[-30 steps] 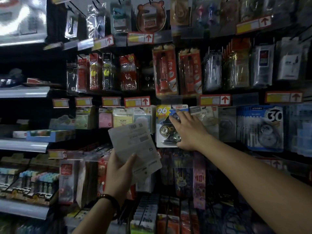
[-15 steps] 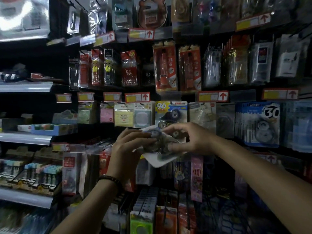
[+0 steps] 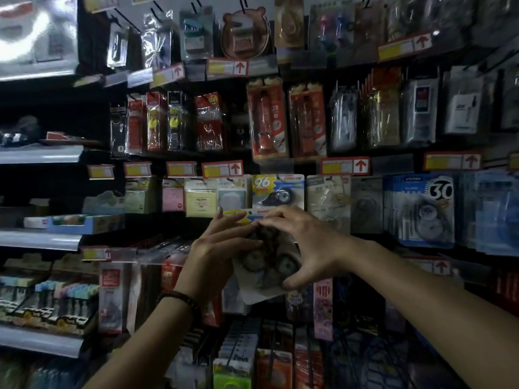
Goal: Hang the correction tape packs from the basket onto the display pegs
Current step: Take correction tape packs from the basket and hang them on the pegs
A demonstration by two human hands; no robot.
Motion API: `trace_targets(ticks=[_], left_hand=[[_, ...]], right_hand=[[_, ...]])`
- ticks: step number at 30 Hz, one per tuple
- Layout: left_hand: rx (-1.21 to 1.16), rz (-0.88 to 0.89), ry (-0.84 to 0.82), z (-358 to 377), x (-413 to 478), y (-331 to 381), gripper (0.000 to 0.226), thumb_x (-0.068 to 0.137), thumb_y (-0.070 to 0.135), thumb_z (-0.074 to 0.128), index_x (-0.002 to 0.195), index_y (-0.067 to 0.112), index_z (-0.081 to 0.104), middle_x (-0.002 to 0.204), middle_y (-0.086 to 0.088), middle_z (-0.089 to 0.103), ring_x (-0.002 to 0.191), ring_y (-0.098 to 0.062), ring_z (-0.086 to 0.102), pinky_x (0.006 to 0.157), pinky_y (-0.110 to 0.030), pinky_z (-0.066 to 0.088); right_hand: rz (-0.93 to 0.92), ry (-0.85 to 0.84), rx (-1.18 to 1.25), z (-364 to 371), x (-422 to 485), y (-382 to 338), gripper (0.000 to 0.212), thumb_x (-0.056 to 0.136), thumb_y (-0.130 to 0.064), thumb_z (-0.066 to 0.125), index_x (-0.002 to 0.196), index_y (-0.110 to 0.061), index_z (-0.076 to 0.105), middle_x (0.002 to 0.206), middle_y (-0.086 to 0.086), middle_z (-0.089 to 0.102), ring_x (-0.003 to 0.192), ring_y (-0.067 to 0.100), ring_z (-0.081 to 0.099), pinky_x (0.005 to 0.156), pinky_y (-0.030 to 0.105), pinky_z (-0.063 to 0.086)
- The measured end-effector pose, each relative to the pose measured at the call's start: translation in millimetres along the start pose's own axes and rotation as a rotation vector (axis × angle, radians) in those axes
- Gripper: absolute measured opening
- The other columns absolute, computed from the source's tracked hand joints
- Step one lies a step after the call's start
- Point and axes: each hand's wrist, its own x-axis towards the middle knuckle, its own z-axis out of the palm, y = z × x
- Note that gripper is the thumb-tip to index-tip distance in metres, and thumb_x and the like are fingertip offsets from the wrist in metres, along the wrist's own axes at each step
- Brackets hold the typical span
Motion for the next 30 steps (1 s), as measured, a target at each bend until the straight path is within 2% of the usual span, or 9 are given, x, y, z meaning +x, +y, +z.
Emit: trace_targets(ticks=[2,4,6,10,15,21,27,30], left_hand=[[0.095,-0.051,-0.107,0,-1,-6,0.041,0.094,0.007,0.066,0.13,0.024,0.074,0.154,-0.001,0.056,0.154,-0.027,0.039,0.125,-0.056,0.033],[0.176,-0.159,-0.205,-1,-6,-8,0.07,0.089,-0.012,0.066,0.147,0.027,0.059,0.165,-0.001,0.04,0.161,-0.025,0.02,0.124,-0.055,0.034],[0.202,-0.279,-0.277,-3,-12,-6,0.08,0.09,-0.012,0.066,0.155,0.03,0.047,0.169,-0.001,0.031,0.162,-0.02,0.008,0.125,-0.051,0.032],[0.215,-0.315,-0.359,-3,-19,-1,0.064,0.095,0.015,0.073,0.152,0.033,0.05,0.166,0.001,0.038,0.16,-0.021,0.019,0.125,-0.047,0.036],[0.177,-0.32,-0.417,5,-16,5,0.048,0.097,0.027,0.071,0.141,0.037,0.057,0.159,0.003,0.045,0.155,-0.02,0.029,0.123,-0.043,0.039],[0.269,-0.299,-0.491,16,-10,8,0.055,0.099,0.039,0.065,0.151,0.035,0.048,0.164,0.003,0.039,0.157,-0.02,0.024,0.126,-0.037,0.034],[0.33,-0.301,-0.56,18,-5,8,0.058,0.099,0.045,0.061,0.153,0.033,0.044,0.166,0.002,0.036,0.159,-0.023,0.02,0.126,-0.046,0.033],[0.334,-0.303,-0.569,19,-4,12,0.054,0.099,0.048,0.058,0.15,0.037,0.047,0.164,0.004,0.039,0.156,-0.022,0.025,0.123,-0.044,0.037]], right_hand=[[0.021,0.04,-0.123,2,3,2,0.122,0.062,-0.062,0.087,0.163,-0.034,0.027,0.157,-0.011,0.025,0.146,0.014,0.026,0.119,0.039,0.036],[0.097,0.069,-0.212,4,6,3,0.122,0.064,-0.065,0.083,0.165,-0.034,0.021,0.16,-0.006,0.021,0.148,0.018,0.021,0.12,0.041,0.034],[0.171,0.096,-0.273,8,11,5,0.123,0.067,-0.067,0.081,0.166,-0.033,0.018,0.16,-0.002,0.02,0.149,0.021,0.018,0.121,0.043,0.034],[0.214,0.114,-0.424,17,26,11,0.124,0.066,-0.068,0.08,0.166,-0.024,0.021,0.156,0.006,0.026,0.146,0.029,0.024,0.12,0.048,0.035],[0.261,0.175,-0.52,25,40,12,0.121,0.068,-0.066,0.08,0.165,-0.019,0.025,0.157,0.013,0.03,0.144,0.034,0.03,0.115,0.051,0.041],[0.377,0.25,-0.554,27,52,16,0.119,0.07,-0.066,0.081,0.164,-0.019,0.024,0.161,0.015,0.025,0.142,0.035,0.031,0.112,0.052,0.043],[0.39,0.223,-0.584,24,54,23,0.119,0.071,-0.068,0.079,0.164,-0.021,0.023,0.162,0.014,0.024,0.145,0.035,0.027,0.113,0.053,0.042],[0.386,0.223,-0.551,21,53,22,0.116,0.069,-0.072,0.072,0.164,-0.025,0.025,0.16,0.011,0.028,0.145,0.033,0.028,0.112,0.051,0.043]])
